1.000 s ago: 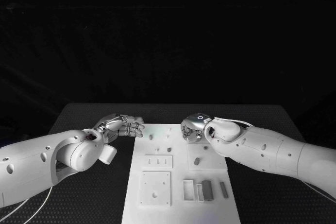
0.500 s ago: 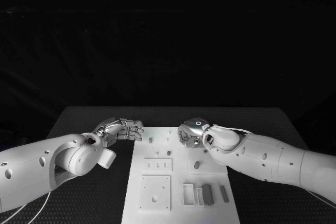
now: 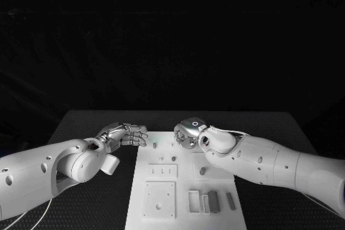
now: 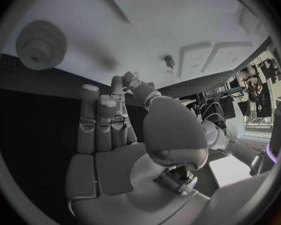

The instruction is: Assemble the parts on the task board

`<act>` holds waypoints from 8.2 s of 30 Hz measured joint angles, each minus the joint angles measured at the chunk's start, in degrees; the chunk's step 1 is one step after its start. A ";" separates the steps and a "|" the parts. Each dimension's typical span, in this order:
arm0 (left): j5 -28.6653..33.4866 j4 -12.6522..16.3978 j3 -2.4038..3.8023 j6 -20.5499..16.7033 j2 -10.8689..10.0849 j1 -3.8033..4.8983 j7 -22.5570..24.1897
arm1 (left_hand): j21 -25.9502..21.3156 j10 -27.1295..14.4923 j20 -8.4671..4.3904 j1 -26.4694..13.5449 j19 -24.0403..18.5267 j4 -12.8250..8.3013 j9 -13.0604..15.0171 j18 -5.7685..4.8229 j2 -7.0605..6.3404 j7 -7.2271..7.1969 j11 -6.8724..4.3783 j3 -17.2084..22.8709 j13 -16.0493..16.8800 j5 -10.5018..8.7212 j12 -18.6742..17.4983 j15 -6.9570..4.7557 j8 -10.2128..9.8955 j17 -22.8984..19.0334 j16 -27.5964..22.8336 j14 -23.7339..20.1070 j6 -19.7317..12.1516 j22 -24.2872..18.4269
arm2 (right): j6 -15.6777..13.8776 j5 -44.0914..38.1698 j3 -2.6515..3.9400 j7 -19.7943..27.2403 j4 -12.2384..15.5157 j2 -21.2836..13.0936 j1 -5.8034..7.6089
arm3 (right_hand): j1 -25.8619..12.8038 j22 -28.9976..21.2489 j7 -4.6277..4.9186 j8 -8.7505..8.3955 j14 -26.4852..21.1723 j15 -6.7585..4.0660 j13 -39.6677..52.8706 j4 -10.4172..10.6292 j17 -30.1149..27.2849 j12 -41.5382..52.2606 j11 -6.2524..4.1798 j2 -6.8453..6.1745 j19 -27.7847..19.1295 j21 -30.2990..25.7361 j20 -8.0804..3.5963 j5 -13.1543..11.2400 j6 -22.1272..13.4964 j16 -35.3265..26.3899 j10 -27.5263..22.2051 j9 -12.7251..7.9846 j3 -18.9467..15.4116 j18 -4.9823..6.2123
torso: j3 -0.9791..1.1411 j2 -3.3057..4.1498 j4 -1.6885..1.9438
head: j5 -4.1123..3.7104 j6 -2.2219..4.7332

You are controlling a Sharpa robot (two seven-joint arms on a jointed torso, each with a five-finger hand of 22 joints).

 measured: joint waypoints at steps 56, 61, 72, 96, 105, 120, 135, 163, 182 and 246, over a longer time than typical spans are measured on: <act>-0.02 -0.31 0.06 0.20 0.61 0.33 -0.05 | 0.00 0.00 0.01 -0.23 -0.01 0.15 -0.17 -0.06 -0.23 0.00 0.00 -0.15 -0.04 0.00 -0.45 0.00 -0.22 0.38 -0.43 0.00 0.00 0.02 | -0.94 -2.01 -0.01 -2.61 -6.28 5.75 0.29 | -0.65 0.00 -0.26 -0.63 -0.04 -0.03 0.57 -0.01 0.01 0.00 0.00 -0.65 -0.03 0.44 0.03 -0.07 1.04 0.19 -0.02 0.00 0.31 0.26 | 0.19 0.26 -0.14 | 0.61 -0.05; -0.02 -0.40 0.06 0.22 0.65 0.33 -0.06 | 0.00 0.00 0.01 -0.23 -0.01 0.29 -0.17 -0.06 -0.23 0.00 0.00 -0.29 -0.04 0.00 -0.45 0.00 -0.22 0.38 -0.43 0.00 0.00 0.07 | -0.76 -2.00 -0.02 -2.60 -6.63 5.96 0.26 | -0.57 -0.01 -0.26 -0.64 -0.02 -0.01 0.65 -0.07 0.01 0.00 0.00 -0.57 -0.03 0.44 0.03 -0.08 1.05 0.19 -0.02 0.01 0.25 0.27 | 0.18 0.28 -0.14 | 0.63 -0.02; -0.03 -0.64 0.06 0.26 0.76 0.34 -0.08 | 0.00 0.00 0.01 -0.23 -0.01 0.29 -0.22 -0.07 -0.23 0.00 0.00 -0.29 -0.07 0.00 -0.45 0.00 -0.22 0.42 -0.43 0.00 0.00 0.07 | -1.02 -1.41 -0.14 -2.44 -7.14 6.15 0.21 | -0.62 -0.01 -0.07 -1.82 -0.23 0.23 1.12 0.03 -0.54 -1.10 0.55 -0.62 -0.03 0.44 0.04 -0.08 1.05 0.18 -1.38 0.08 0.35 0.30 | 0.16 0.30 -0.10 | 0.65 -0.10; -0.04 -0.94 0.06 0.35 0.95 0.34 -0.37 | -0.21 0.19 0.01 -0.23 -0.01 0.29 -0.27 -0.09 -0.22 0.00 0.20 -0.28 -0.07 0.00 -0.45 0.00 -0.22 0.56 -0.66 0.00 0.00 0.05 | -2.65 2.30 -0.14 -1.67 -6.58 4.34 0.23 | -2.48 0.04 5.09 -6.80 -1.32 3.39 -0.78 0.41 -1.66 -7.33 3.93 -3.82 -1.18 -0.22 0.74 -0.02 -6.23 -0.09 -8.45 -0.23 1.05 -1.06 | 0.17 0.32 -0.13 | 0.71 -0.30; -0.04 -0.89 0.05 0.35 0.42 0.35 -0.40 | -0.21 0.19 0.01 -0.23 -0.01 0.29 -0.27 -0.12 -0.22 0.00 0.19 -0.28 -0.07 0.00 -0.45 0.00 -0.22 0.59 -0.66 0.00 0.00 0.10 | -3.48 3.44 2.66 -1.81 1.49 -2.50 2.04 | -2.97 0.03 4.99 -6.80 -1.36 3.43 -1.06 0.57 -1.80 -7.56 4.01 -5.05 -1.18 -0.22 0.75 -0.02 -6.32 -0.09 -8.53 -0.22 1.20 -1.10 | 0.31 0.31 -0.38 | 0.87 0.23; -0.16 -1.18 0.06 0.63 0.11 0.35 0.28 | -0.21 2.37 -0.21 0.01 0.21 0.29 -0.21 -0.42 0.01 -0.11 -0.71 -0.28 0.22 0.00 -0.45 -0.21 0.11 1.33 -0.91 0.21 2.16 0.30 | 3.67 12.59 3.02 1.36 0.08 -9.57 4.08 | -6.40 0.02 4.87 -6.80 -2.14 3.13 0.61 4.24 -2.45 -5.71 3.34 -9.28 -1.42 -1.36 0.18 -0.02 -6.41 0.18 -5.52 -0.15 1.67 -1.18 | 0.71 0.30 -0.92 | 0.70 0.98; -0.35 -1.97 0.06 1.04 0.62 0.35 0.33 | -0.44 2.37 -0.21 0.01 0.20 0.28 -0.29 -0.43 0.01 -0.11 -0.71 -0.28 0.21 0.00 -0.45 -0.21 0.11 1.48 -1.14 0.21 2.16 0.29 | 10.21 10.73 2.58 3.87 -3.05 -8.04 3.79 | -6.25 0.01 2.95 -7.57 -2.05 0.62 46.69 6.59 4.55 37.26 1.14 -10.59 0.80 4.62 -1.24 0.21 -7.98 10.27 -10.18 1.92 0.71 -1.05 | 0.64 0.31 -0.80 | 0.24 1.17; -0.83 -2.00 0.05 1.83 0.46 0.35 -0.40 | -0.44 2.37 -0.21 0.01 0.20 0.13 -0.53 -0.45 0.01 0.10 -0.71 -0.44 0.15 0.00 -0.67 -0.21 -0.11 1.72 -1.58 0.21 1.95 0.33 | 12.22 9.33 1.92 4.83 -4.31 -7.27 2.72 | -5.91 0.01 1.27 -5.97 -0.21 1.04 49.38 5.59 9.32 43.71 0.70 -5.52 0.47 7.78 -1.51 0.20 -4.39 14.11 -10.14 3.61 0.97 -1.08 | 0.42 0.31 -0.73 | 0.03 0.71; -0.88 -1.76 0.05 1.84 0.33 0.35 -0.57 | -0.66 2.36 -0.20 0.01 0.20 0.13 -0.58 -0.46 0.00 0.10 -0.71 -0.44 0.11 0.00 -0.88 -0.21 -0.11 1.80 -1.58 0.21 1.95 0.32 | 12.26 8.87 1.33 5.18 -5.31 -6.42 2.91 | -7.70 0.00 2.25 -7.52 -0.41 0.81 48.40 3.49 8.63 43.93 0.74 -1.87 -0.27 8.11 -1.03 -0.03 -5.17 14.11 -10.38 3.44 0.17 -1.08 | 0.43 0.32 -0.70 | 0.23 0.26; -0.92 -1.48 0.05 1.33 -0.48 0.36 -0.61 | -0.66 2.15 -0.20 0.01 0.20 0.25 -0.73 -0.48 0.01 0.31 -0.51 -0.56 0.07 0.00 -1.33 0.00 -0.61 2.16 -2.02 0.42 1.73 0.44 | 3.48 -5.99 2.09 -8.72 16.77 -8.80 1.32 | -11.07 0.00 0.43 -7.32 0.03 0.16 44.86 3.27 8.21 44.32 0.02 -1.72 0.51 8.32 -1.11 -0.02 -2.31 14.10 -9.18 1.17 1.81 -1.04 | 0.43 0.32 -0.70 | 0.44 1.81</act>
